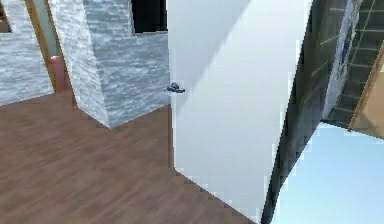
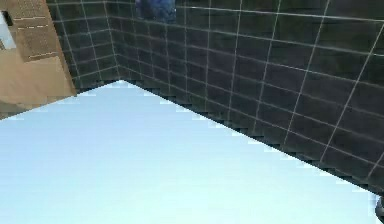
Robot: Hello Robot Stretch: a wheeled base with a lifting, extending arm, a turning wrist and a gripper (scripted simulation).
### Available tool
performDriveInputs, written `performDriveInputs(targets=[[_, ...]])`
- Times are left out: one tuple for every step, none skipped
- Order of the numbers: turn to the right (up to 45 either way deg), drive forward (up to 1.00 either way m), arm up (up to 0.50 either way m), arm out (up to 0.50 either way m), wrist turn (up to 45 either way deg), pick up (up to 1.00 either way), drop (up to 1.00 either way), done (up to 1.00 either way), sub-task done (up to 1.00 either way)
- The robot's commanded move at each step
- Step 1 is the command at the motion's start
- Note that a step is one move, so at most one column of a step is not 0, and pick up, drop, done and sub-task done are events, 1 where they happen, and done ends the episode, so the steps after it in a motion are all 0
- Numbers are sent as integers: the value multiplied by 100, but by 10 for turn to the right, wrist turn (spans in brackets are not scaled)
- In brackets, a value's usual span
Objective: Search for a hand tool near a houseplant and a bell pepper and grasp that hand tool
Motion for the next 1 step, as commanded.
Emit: performDriveInputs(targets=[[-420, 0, 0, 0, 0, 0, 0, 0, 0]])
